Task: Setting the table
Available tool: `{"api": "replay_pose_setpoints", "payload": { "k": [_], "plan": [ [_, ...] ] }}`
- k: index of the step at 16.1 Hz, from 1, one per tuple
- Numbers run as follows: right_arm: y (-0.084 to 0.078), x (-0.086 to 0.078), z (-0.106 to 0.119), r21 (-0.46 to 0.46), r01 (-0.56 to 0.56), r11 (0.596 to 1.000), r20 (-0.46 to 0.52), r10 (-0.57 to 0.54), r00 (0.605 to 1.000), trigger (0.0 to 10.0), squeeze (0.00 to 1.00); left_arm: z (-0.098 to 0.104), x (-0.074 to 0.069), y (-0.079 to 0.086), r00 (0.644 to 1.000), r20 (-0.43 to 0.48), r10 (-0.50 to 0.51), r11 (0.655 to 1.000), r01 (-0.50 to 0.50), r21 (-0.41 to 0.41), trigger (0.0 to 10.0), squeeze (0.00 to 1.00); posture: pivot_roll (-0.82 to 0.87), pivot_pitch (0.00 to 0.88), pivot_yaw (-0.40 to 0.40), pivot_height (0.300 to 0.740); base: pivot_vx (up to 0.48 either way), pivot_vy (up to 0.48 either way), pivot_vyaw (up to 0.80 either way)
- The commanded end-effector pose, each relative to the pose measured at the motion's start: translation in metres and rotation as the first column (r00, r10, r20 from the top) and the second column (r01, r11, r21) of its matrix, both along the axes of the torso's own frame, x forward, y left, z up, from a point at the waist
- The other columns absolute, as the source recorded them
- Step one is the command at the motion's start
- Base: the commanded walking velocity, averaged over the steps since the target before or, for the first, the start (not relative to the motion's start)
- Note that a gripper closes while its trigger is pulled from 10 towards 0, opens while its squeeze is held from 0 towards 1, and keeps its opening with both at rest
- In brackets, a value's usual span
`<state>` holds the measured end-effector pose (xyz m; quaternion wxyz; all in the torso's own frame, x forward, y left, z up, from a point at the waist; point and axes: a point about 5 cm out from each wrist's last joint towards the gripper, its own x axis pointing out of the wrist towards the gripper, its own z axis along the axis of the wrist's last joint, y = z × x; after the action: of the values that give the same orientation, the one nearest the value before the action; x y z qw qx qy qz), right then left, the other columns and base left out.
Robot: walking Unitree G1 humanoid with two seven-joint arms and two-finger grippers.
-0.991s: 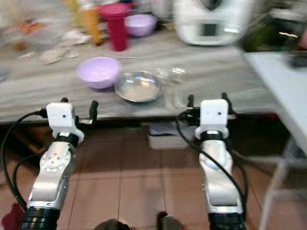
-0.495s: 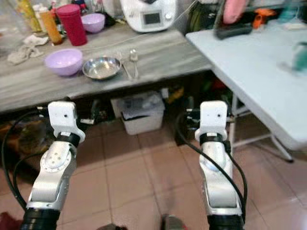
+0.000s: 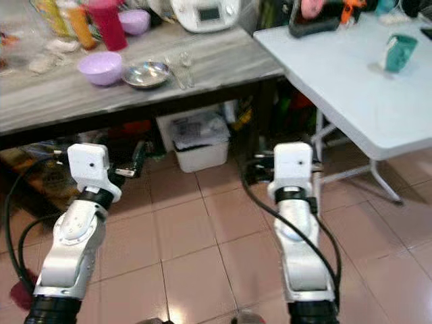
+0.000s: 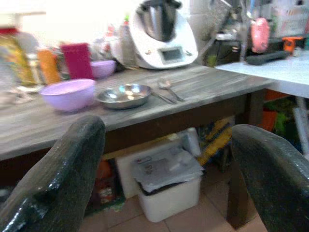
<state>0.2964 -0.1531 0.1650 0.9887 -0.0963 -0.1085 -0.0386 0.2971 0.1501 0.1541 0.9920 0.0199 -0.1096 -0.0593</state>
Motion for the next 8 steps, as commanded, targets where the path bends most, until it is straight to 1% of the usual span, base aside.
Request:
{"api": "replay_pose_setpoints", "payload": {
  "k": [1, 8],
  "plan": [
    [-0.004, -0.0001, 0.0013, 0.0, 0.01, 1.0, 0.008, -0.01, 1.0, 10.0, 0.0, 0.0, -0.0003, -0.0016, 1.0, -0.001, -0.012, 1.0, 0.012, -0.009, 10.0, 0.0, -0.15, 0.122, 0.087, 0.74, 0.0, -0.465, 0.0],
    [-0.004, 0.0006, 0.0009, 0.012, 0.022, 1.0, 0.011, -0.022, 1.0, 10.0, 0.0, 0.0002, 0.0018, -0.0041, 0.999, -0.005, -0.049, 0.999, 0.049, -0.007, 10.0, 0.0, -0.15, 0.118, 0.101, 0.74, 0.0, -0.468, 0.0]
  ]
}}
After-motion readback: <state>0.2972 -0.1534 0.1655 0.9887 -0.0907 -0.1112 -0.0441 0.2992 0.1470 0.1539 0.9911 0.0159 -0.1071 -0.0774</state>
